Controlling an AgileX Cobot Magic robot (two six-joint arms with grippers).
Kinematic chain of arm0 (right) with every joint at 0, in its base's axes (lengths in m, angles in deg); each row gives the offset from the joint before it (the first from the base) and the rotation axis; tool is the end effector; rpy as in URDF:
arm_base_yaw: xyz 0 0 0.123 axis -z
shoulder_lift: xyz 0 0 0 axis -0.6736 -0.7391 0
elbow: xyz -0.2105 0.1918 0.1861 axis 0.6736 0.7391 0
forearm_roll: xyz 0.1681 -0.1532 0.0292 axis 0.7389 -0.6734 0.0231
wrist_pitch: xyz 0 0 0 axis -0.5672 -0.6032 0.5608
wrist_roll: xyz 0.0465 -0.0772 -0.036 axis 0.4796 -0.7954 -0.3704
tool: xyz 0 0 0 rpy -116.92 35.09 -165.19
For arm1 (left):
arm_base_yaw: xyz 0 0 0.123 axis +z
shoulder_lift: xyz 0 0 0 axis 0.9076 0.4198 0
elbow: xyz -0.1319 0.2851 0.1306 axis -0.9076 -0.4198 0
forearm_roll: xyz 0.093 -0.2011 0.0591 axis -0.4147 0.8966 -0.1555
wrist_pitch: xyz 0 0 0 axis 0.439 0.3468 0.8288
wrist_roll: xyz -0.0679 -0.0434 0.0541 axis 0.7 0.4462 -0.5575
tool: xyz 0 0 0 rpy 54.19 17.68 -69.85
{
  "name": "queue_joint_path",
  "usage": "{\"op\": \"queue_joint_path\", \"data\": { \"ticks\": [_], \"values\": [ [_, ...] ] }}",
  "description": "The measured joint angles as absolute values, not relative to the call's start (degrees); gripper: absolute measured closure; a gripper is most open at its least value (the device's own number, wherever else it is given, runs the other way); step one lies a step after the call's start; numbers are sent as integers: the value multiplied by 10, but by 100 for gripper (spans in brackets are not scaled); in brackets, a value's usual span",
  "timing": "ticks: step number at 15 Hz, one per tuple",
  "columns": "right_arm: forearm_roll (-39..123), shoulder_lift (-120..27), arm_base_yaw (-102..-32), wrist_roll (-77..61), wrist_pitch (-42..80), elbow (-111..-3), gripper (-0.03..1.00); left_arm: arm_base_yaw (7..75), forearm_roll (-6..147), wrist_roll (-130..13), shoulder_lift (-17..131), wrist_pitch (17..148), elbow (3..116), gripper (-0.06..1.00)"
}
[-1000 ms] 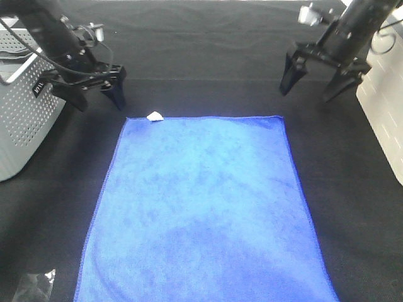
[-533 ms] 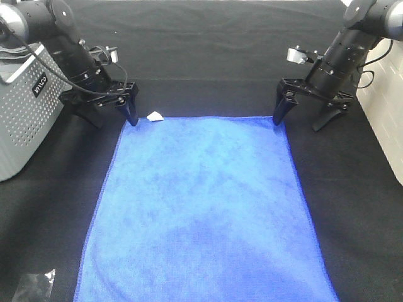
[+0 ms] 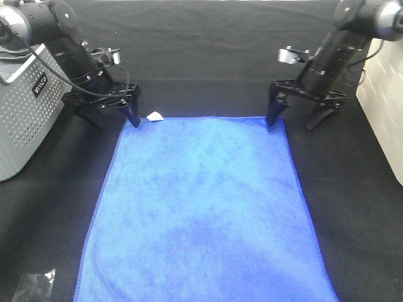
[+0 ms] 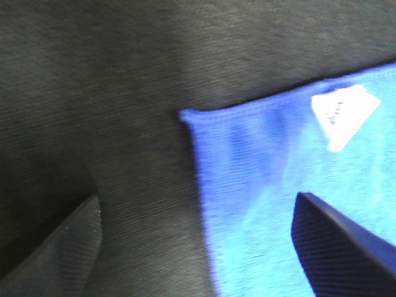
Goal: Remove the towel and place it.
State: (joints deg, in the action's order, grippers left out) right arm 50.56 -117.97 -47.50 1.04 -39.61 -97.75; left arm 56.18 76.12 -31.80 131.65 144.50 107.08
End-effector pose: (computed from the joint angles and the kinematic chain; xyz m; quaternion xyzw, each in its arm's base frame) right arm 0.5238 0.0728 0.1426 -0.1116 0.9843 0.1314 0.0384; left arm 0.5368 -0.1144 0.1412 0.0819 0.9816 -0.1571 0.0709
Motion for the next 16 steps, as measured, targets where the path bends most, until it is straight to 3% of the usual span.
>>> {"op": "queue_joint_path", "data": {
  "ticks": [5,9,12,16],
  "values": [
    [500,-1180,-544,15,-362,-978,3,511,770,-320,1322,1424,1074,17],
    [491,-1180,-554,18,-361,-978,3,502,770,-320,1323,1414,1074,22],
    [490,-1180,-554,19,-361,-978,5,502,765,-320,1324,1412,1074,32],
    [491,-1180,-554,22,-355,-978,11,502,765,-320,1327,1409,1074,56]
  ]
}}
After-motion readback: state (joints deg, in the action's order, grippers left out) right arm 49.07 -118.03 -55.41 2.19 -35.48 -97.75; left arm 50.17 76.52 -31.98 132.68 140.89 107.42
